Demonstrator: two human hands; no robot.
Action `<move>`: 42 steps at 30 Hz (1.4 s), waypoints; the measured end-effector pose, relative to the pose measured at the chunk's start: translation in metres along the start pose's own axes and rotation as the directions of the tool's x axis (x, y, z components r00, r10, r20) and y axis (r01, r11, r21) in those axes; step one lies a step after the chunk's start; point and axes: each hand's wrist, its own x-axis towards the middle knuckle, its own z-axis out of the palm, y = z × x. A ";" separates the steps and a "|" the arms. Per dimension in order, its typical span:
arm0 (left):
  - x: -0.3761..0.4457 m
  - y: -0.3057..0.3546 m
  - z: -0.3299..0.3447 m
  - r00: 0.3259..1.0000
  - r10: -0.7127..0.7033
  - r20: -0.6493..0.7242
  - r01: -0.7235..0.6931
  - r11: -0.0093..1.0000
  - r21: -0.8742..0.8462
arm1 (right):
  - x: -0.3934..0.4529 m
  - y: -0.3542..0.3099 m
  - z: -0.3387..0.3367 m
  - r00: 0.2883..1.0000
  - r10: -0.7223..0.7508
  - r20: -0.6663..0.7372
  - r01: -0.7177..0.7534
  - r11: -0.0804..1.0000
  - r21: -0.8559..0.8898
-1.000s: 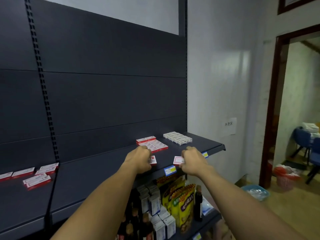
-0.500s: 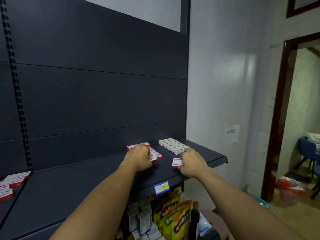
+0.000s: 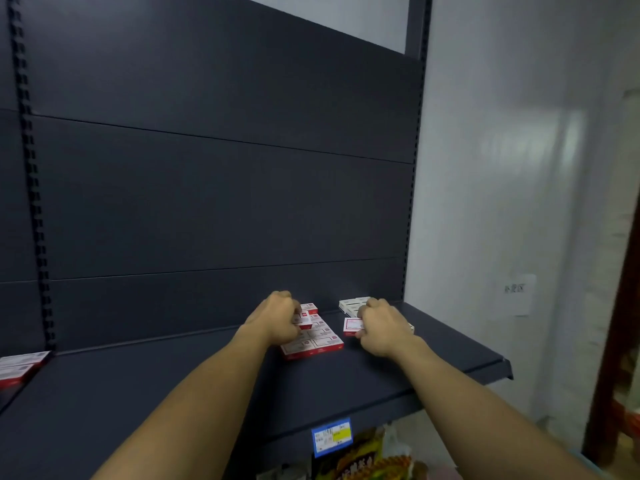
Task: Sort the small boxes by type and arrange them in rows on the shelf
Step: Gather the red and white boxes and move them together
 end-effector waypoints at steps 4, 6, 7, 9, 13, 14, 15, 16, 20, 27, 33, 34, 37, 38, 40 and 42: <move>0.008 -0.017 0.004 0.998 -0.064 -0.019 0.064 0.998 0.011 | 0.025 0.000 0.015 0.999 -0.045 0.003 0.045 0.999 0.023; 0.012 -0.022 0.009 0.995 -0.093 -0.027 0.093 0.996 0.016 | 0.037 0.001 0.024 0.997 -0.072 0.008 0.072 0.997 0.040; 0.014 -0.024 0.012 0.994 -0.099 -0.036 0.100 0.995 0.021 | 0.044 0.001 0.029 0.996 -0.088 0.012 0.087 0.995 0.056; 0.018 -0.026 0.016 0.992 -0.106 -0.070 0.108 0.994 0.031 | 0.057 0.000 0.037 0.992 -0.129 0.007 0.127 0.988 0.090; 0.024 -0.026 0.028 0.983 -0.128 -0.131 0.137 0.988 0.069 | 0.082 0.000 0.058 0.984 -0.176 -0.035 0.179 0.962 0.204; 0.023 -0.028 0.033 0.979 -0.138 -0.148 0.150 0.986 0.071 | 0.087 0.000 0.064 0.982 -0.180 -0.052 0.187 0.953 0.238; 0.022 -0.030 0.039 0.975 -0.150 -0.163 0.163 0.984 0.070 | 0.091 0.000 0.068 0.981 -0.184 -0.065 0.194 0.945 0.265; 0.021 -0.032 0.044 0.971 -0.164 -0.176 0.177 0.982 0.064 | 0.095 0.001 0.073 0.979 -0.189 -0.073 0.202 0.937 0.285; 0.025 -0.036 0.063 0.950 -0.224 -0.219 0.226 0.974 -0.016 | 0.115 0.002 0.089 0.974 -0.193 -0.119 0.225 0.890 0.397; 0.049 -0.042 0.078 0.909 -0.305 -0.283 0.264 0.948 -0.175 | 0.145 0.000 0.119 0.981 -0.104 -0.165 0.187 0.736 0.650; 0.066 -0.047 0.091 0.947 -0.242 -0.213 0.218 0.967 -0.129 | 0.166 -0.002 0.134 0.976 -0.145 -0.164 0.218 0.706 0.674; 0.067 -0.048 0.092 0.953 -0.228 -0.201 0.206 0.970 -0.125 | 0.168 -0.002 0.135 0.974 -0.157 -0.164 0.226 0.707 0.670; 0.070 -0.051 0.093 0.960 -0.204 -0.193 0.186 0.977 -0.109 | 0.172 -0.004 0.140 0.970 -0.173 -0.171 0.243 0.719 0.651; 0.070 -0.052 0.093 0.961 -0.199 -0.191 0.183 0.978 -0.097 | 0.173 -0.004 0.142 0.969 -0.178 -0.171 0.247 0.722 0.646; 0.070 -0.053 0.093 0.964 -0.195 -0.180 0.184 0.980 -0.078 | 0.174 -0.005 0.145 0.968 -0.191 -0.166 0.253 0.726 0.640; 0.070 -0.054 0.094 0.965 -0.202 -0.168 0.192 0.979 -0.073 | 0.175 -0.005 0.149 0.966 -0.207 -0.158 0.260 0.727 0.635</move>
